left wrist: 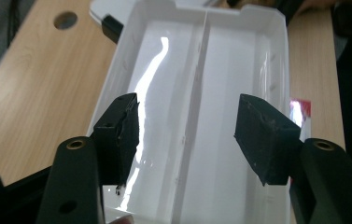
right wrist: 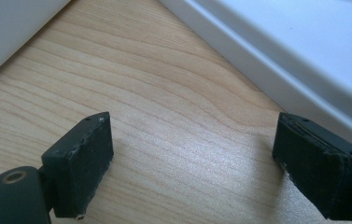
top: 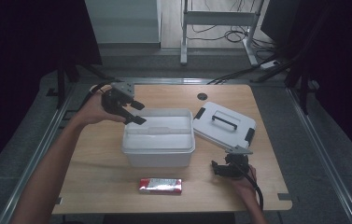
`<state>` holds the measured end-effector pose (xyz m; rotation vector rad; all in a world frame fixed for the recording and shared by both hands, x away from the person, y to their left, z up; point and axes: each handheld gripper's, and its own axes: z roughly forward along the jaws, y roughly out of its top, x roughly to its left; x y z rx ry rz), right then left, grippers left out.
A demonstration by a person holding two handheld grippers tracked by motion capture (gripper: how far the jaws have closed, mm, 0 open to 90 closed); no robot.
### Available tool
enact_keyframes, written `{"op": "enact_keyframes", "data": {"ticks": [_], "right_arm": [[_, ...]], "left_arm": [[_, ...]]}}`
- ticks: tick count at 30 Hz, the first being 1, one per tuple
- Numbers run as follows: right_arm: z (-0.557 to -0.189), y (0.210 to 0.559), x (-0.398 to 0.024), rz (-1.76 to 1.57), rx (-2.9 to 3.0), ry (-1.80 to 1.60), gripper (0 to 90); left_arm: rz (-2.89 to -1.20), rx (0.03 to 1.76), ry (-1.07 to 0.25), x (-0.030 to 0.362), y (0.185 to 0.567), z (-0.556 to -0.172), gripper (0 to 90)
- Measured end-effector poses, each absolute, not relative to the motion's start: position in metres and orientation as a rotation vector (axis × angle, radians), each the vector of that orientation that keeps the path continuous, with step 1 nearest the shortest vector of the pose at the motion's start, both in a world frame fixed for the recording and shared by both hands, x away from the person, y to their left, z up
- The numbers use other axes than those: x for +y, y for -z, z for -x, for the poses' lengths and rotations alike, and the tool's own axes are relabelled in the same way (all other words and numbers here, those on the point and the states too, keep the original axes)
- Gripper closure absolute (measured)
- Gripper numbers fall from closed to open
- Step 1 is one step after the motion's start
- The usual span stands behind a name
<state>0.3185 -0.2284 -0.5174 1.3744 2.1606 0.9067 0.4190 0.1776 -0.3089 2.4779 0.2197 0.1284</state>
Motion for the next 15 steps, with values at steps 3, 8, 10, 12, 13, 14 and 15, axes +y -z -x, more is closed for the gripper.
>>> {"op": "enact_keyframes", "data": {"ticks": [3,8,10,12,13,14,15], "right_arm": [[-0.319,0.517,-0.228,-1.373,2.16,-0.906,11.8],[-0.319,0.518,-0.228,-1.373,2.158,-0.908,11.8],[-0.319,0.518,-0.228,-1.374,2.158,-0.908,11.8],[-0.319,0.518,-0.228,-1.374,2.158,-0.908,11.8],[-0.319,0.518,-0.228,-1.374,2.158,-0.908,11.8],[-0.319,0.518,-0.228,-1.374,2.158,-0.908,11.8],[-0.319,0.518,-0.228,-1.375,2.158,-0.907,11.8]], "left_arm": [[-2.499,0.189,-0.081,0.171,0.31,-0.423,41.6],[-2.517,0.157,-0.042,0.163,0.317,-0.425,43.1],[-2.515,0.15,-0.03,0.16,0.319,-0.426,43.5],[-2.518,0.142,-0.02,0.156,0.321,-0.427,44.1],[-2.518,0.142,-0.02,0.156,0.321,-0.427,44.4],[-2.527,0.135,-0.008,0.153,0.323,-0.428,44.9],[-2.53,0.131,-0.002,0.151,0.323,-0.428,45.3]]}}
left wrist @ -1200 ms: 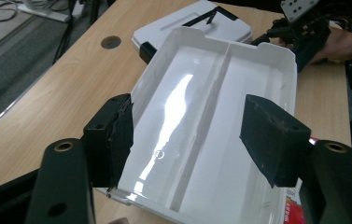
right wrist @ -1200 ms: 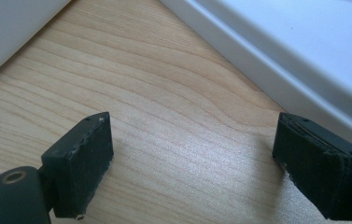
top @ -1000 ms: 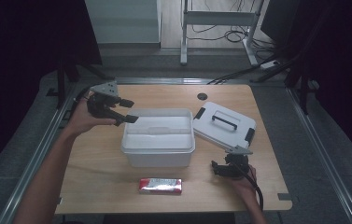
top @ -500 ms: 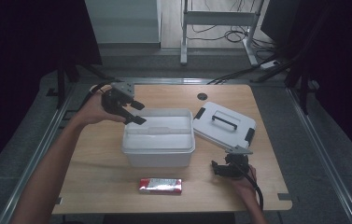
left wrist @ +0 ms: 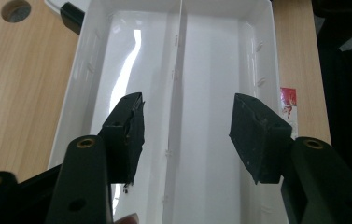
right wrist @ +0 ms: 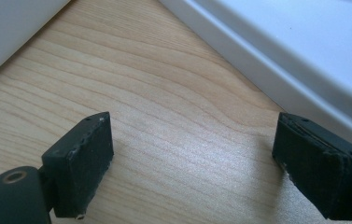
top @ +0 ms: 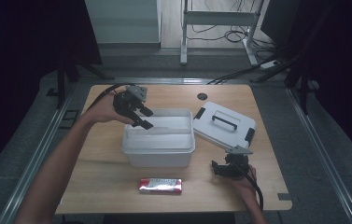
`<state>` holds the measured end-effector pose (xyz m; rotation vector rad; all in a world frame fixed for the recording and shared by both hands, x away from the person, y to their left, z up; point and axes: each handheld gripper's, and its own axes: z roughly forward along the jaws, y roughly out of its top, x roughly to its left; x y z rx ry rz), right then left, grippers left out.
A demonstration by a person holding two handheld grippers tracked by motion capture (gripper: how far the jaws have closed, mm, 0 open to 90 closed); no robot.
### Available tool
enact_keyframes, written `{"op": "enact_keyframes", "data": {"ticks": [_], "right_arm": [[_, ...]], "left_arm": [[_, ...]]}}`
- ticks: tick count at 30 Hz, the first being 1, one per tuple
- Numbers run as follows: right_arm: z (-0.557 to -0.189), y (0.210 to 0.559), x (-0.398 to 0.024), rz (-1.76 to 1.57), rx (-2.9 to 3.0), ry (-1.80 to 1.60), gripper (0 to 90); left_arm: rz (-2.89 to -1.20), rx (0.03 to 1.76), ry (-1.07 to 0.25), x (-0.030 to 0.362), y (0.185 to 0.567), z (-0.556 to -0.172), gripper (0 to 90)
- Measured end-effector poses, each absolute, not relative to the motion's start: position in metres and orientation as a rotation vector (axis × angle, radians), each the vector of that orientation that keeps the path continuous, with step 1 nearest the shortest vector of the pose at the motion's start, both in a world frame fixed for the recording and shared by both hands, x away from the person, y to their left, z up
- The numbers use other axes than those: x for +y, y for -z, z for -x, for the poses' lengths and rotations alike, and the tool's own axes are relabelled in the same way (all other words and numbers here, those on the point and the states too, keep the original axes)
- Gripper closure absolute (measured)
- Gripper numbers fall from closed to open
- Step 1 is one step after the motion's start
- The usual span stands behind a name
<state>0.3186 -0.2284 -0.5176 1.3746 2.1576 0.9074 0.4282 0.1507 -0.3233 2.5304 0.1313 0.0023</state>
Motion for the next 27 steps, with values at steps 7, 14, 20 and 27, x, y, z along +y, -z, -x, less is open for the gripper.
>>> {"op": "enact_keyframes", "data": {"ticks": [7,14,20,27], "right_arm": [[-0.319,0.518,-0.229,-1.375,2.158,-0.908,11.8],[-0.319,0.518,-0.229,-1.372,2.158,-0.907,11.8],[-0.319,0.518,-0.229,-1.372,2.158,-0.907,11.9],[-0.319,0.518,-0.229,-1.373,2.157,-0.907,12.0]], "left_arm": [[-2.584,0.098,0.04,0.136,0.33,-0.435,48.3],[-2.649,0.087,0.075,0.126,0.34,-0.441,54.6],[-2.676,0.098,0.081,0.123,0.345,-0.445,58.1],[-2.715,0.101,0.09,0.119,0.35,-0.45,61.1]]}}
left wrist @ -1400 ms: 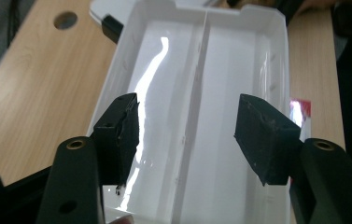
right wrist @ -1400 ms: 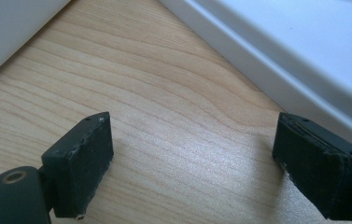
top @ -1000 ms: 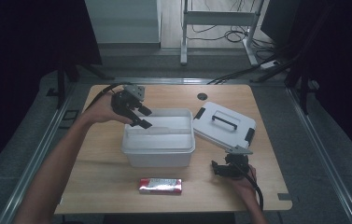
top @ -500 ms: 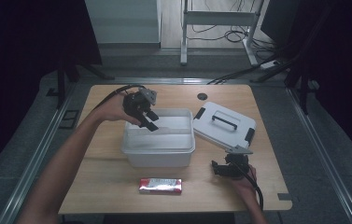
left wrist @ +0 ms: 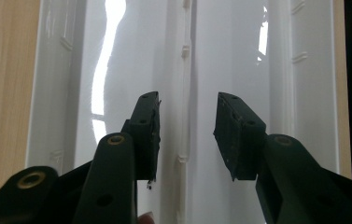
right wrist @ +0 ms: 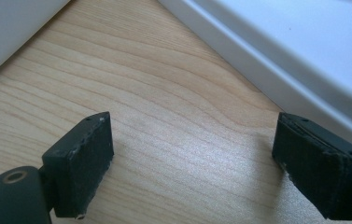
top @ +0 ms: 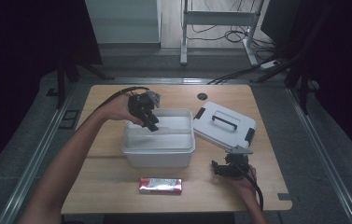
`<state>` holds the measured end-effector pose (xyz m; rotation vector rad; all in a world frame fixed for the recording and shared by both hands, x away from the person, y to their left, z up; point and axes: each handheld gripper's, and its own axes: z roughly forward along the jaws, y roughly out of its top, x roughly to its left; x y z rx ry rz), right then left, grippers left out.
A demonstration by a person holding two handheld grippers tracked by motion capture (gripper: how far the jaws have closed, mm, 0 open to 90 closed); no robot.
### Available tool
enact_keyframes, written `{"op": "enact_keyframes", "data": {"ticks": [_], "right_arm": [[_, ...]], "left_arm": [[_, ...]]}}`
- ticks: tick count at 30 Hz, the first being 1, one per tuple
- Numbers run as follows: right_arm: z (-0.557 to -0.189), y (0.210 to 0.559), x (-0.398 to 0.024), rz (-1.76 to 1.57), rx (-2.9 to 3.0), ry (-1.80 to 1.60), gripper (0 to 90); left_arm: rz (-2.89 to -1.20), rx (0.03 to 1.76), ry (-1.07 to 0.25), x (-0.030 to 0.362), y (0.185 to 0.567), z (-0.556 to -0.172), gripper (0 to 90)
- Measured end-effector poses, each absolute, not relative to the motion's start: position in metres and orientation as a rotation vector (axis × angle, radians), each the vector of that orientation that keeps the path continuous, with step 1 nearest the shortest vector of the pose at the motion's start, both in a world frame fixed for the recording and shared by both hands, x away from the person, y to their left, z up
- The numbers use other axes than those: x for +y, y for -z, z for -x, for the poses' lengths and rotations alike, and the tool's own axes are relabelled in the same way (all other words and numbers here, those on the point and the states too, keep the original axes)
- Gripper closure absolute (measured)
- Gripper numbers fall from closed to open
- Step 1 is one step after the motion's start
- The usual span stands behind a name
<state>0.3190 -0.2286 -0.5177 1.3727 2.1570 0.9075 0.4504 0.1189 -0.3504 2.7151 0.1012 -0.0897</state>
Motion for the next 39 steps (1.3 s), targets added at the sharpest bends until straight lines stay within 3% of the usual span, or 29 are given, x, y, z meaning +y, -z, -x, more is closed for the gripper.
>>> {"op": "enact_keyframes", "data": {"ticks": [18,26,39], "right_arm": [[-0.319,0.518,-0.229,-1.376,2.155,-0.908,12.6],[-0.319,0.518,-0.229,-1.376,2.155,-0.907,12.6],[-0.319,0.518,-0.23,-1.375,2.154,-0.906,12.6]], "left_arm": [[-2.844,0.079,0.142,0.101,0.368,-0.456,75.7],[-2.848,0.067,0.181,0.099,0.371,-0.457,86.5],[-2.832,0.07,0.153,0.101,0.37,-0.457,89.4]]}}
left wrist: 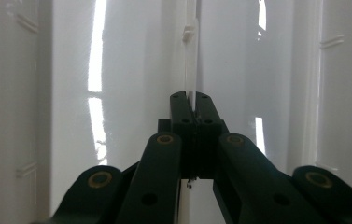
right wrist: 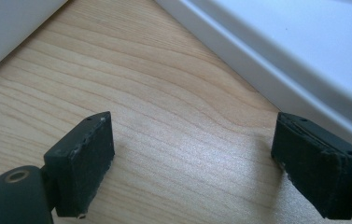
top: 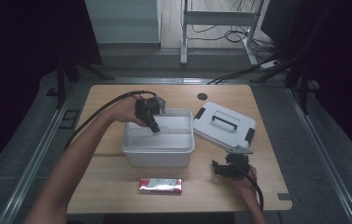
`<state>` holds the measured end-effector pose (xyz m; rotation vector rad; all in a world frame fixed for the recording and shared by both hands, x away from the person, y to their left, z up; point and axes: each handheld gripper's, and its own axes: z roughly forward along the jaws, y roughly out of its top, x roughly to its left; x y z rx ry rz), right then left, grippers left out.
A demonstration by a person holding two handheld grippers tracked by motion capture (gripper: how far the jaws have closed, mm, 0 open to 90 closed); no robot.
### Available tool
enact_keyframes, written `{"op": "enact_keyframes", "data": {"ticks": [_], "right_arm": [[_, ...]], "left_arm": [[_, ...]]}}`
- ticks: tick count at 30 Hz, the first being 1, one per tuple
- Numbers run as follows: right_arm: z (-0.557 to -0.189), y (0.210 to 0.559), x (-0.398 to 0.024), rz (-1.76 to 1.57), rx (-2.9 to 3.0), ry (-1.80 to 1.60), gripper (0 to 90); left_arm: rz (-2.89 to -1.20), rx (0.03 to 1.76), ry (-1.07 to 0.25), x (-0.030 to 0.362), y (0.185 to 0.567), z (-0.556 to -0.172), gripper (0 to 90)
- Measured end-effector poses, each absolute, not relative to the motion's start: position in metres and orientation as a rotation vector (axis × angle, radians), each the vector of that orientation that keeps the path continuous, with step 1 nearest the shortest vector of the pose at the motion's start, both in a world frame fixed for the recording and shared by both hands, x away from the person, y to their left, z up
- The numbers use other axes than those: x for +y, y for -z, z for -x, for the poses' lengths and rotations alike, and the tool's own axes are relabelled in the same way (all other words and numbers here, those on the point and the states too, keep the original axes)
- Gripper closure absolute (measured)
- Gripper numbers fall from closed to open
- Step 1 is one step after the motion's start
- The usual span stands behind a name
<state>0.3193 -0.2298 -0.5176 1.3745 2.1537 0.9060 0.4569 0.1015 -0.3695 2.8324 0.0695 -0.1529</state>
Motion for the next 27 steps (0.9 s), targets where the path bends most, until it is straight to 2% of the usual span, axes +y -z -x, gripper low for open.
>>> {"op": "enact_keyframes", "data": {"ticks": [12,27], "right_arm": [[-0.319,0.518,-0.23,-1.376,2.151,-0.905,12.6],[-0.319,0.518,-0.23,-1.377,2.15,-0.904,12.7]], "left_arm": [[-2.794,0.077,0.141,0.104,0.363,-0.454,89.6],[-2.665,0.092,0.063,0.12,0.331,-0.446,89.7]]}}
